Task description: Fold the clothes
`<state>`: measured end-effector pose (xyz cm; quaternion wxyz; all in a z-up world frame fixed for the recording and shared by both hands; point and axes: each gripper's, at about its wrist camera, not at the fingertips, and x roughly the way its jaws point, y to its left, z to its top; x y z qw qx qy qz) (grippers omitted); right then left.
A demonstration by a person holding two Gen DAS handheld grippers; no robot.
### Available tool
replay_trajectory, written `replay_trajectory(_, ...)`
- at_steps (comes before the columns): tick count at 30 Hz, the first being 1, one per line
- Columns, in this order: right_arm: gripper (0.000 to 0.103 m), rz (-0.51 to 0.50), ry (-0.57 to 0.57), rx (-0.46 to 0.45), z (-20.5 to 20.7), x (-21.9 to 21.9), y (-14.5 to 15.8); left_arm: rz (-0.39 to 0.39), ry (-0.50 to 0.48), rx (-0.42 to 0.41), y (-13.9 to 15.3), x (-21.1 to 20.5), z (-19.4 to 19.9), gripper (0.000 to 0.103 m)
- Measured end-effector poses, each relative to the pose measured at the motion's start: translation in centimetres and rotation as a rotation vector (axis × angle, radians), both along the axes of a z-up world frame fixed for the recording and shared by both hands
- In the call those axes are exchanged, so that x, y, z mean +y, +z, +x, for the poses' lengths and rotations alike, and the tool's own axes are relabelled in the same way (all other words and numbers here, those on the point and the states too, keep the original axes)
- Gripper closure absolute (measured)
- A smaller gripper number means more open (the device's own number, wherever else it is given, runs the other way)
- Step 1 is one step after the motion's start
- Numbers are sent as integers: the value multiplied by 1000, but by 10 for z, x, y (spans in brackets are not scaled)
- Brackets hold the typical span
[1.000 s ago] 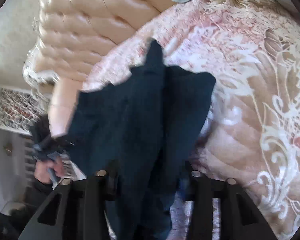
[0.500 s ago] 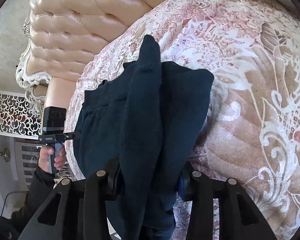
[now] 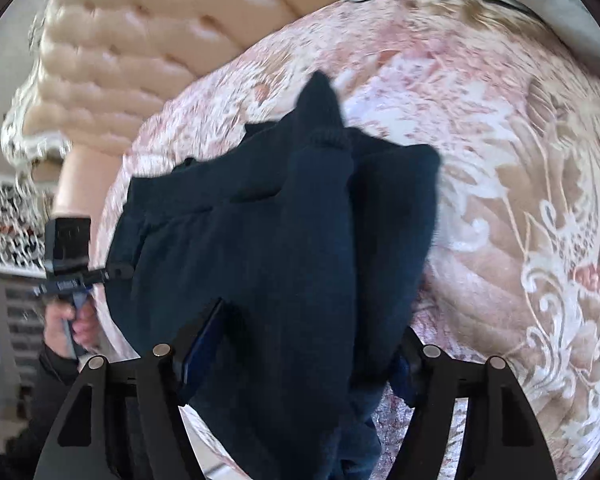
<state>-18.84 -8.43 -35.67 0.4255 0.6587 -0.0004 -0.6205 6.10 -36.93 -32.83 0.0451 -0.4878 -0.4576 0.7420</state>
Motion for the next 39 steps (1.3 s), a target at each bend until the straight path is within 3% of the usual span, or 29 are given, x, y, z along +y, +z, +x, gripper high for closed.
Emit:
replay_trajectory(4, 57, 2, 40, 42, 2, -1, 1, -63, 10, -31, 6, -1, 0, 77)
replay_trajectory(6, 71, -8, 51, 53, 3, -2, 6, -128, -2, -39, 15, 5, -2, 77)
replay_trajectory(8, 76, -26, 58, 88, 6, -1, 16, -191, -12, -35, 28, 12, -4, 78)
replay_trajectory(15, 77, -96, 40, 253, 35, 15, 70, -450, -35, 37, 111, 56, 10, 79)
replay_trajectory(18, 77, -133, 11, 314, 53, 28, 96, -529, -15, 74, 153, 80, 26, 79)
replay_trajectory(24, 77, -199, -92, 454, 104, 64, 157, -636, 67, 115, 208, 130, 74, 80)
replay_trajectory(27, 77, -188, -108, 486, 128, 64, 169, -615, 135, 137, 212, 149, 106, 80)
replay_trajectory(32, 77, -98, -63, 479, 156, 38, 156, -476, 260, 122, 178, 151, 169, 80)
replay_trajectory(39, 78, 1, 86, 390, 203, -63, 115, -364, 430, 42, 129, 99, 261, 80)
